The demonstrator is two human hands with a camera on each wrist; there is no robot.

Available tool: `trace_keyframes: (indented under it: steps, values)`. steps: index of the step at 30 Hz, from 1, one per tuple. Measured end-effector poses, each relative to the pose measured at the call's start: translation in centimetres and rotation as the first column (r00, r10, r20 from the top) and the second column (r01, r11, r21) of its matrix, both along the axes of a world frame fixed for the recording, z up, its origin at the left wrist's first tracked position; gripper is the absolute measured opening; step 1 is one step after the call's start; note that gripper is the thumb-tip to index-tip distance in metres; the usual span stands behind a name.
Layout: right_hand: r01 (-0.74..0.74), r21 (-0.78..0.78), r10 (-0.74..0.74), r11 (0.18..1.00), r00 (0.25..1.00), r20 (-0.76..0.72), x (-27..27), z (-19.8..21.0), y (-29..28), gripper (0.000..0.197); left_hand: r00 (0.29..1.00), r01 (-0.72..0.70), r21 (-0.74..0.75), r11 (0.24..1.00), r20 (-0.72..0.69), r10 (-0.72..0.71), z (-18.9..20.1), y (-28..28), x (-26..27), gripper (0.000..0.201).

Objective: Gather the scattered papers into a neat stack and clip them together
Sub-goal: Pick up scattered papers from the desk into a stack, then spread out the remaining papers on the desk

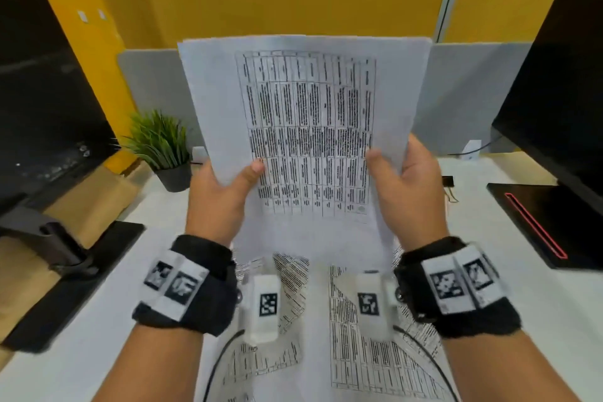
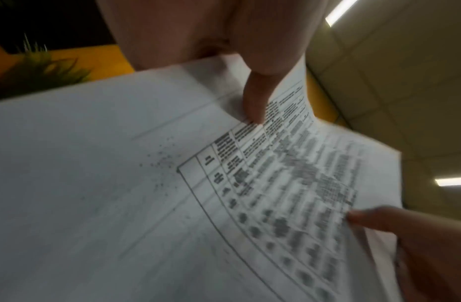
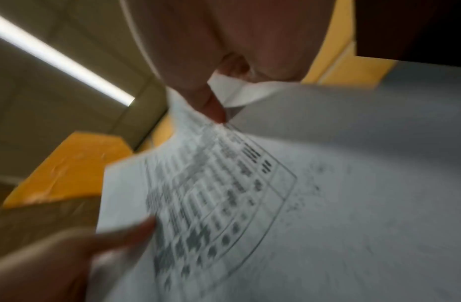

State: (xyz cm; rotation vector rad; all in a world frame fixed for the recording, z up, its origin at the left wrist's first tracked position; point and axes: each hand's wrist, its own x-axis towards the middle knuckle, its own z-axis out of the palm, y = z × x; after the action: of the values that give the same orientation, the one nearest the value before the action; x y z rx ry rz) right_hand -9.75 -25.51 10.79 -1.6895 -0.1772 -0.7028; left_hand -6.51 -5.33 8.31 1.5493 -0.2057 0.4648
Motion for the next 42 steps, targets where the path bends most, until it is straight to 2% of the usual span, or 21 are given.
trace_keyframes:
  steps: [1,3,5,8,10,16,23,27,29,33,35,37,40,42]
  values:
    - [0.042,-0.007,-0.042,0.999,0.999,-0.004,-0.2,-0.7,0.6,0.019,0.999,-0.047,-0.003,0.999,0.009,0.047,-0.5,-0.7,-0.1,0.02]
    - [0.098,0.013,-0.097,0.995,0.994,-0.04,-0.4,-2.6,1.8,0.021,0.994,-0.107,-0.011,0.994,0.012,0.107,-1.6,-2.1,-0.4,0.023]
    - [0.135,0.086,-0.122,0.987,0.982,-0.141,-0.3,-5.0,2.3,0.028,0.987,-0.157,0.002,0.988,-0.032,0.157,-3.4,-3.0,-0.6,0.023]
    - [0.15,0.123,-0.099,0.981,0.931,-0.351,-0.2,-8.5,2.6,0.028,0.978,-0.138,0.019,0.99,-0.154,0.139,-6.2,-3.4,-1.0,0.031]
    - [0.139,0.12,-0.077,0.983,0.904,-0.42,-0.1,-9.7,2.6,0.027,0.974,-0.136,0.033,0.99,-0.179,0.14,-7.1,-3.2,-1.0,0.033]
    - [0.139,0.148,-0.077,0.979,0.93,-0.358,0.4,-8.7,1.8,0.035,0.978,-0.138,-0.011,0.99,-0.162,0.134,-6.7,-2.4,-0.6,0.031]
    - [0.11,0.05,-0.075,0.993,0.89,-0.451,1.0,-10.5,1.9,0.025,0.963,-0.14,0.027,0.99,-0.23,0.142,-7.5,-2.6,-1.4,0.028]
    - [0.112,0.04,-0.086,0.993,0.908,-0.41,1.3,-8.4,0.4,0.031,0.983,-0.108,0.014,0.994,-0.151,0.109,-6.1,-2.4,-1.2,0.028]
    - [0.11,0.007,-0.098,0.994,0.913,-0.395,1.3,-7.0,-1.3,0.033,0.99,-0.053,0.027,0.998,-0.127,0.056,-5.3,-2.6,-1.2,0.027]
    - [0.189,-0.042,-0.189,0.981,0.888,-0.418,0.7,-5.1,-6.9,0.032,0.976,0.168,0.078,0.983,-0.151,-0.155,-4.4,-3.7,-1.6,0.02]
    - [0.271,-0.114,-0.293,0.956,0.838,-0.461,0.4,-5.1,-11.1,0.028,0.964,0.22,0.157,0.963,-0.188,-0.189,-4.5,-4.1,-1.7,0.02]
    - [0.316,-0.239,-0.396,0.918,0.746,-0.535,0.1,-5.7,-15.9,0.024,0.959,0.235,0.218,0.947,-0.21,-0.19,-5.0,-4.3,-1.6,0.016]
    - [0.266,-0.486,-0.545,0.832,0.553,-0.63,-0.7,-7.2,-23.0,0.017,0.954,0.254,0.264,0.93,-0.225,-0.196,-5.7,-4.0,-1.5,0.011]
    - [0.219,-0.619,-0.646,0.754,0.412,-0.642,-1.3,-8.7,-27.3,0.02,0.95,0.267,0.287,0.92,-0.241,-0.2,-6.0,-3.6,-1.5,0.01]
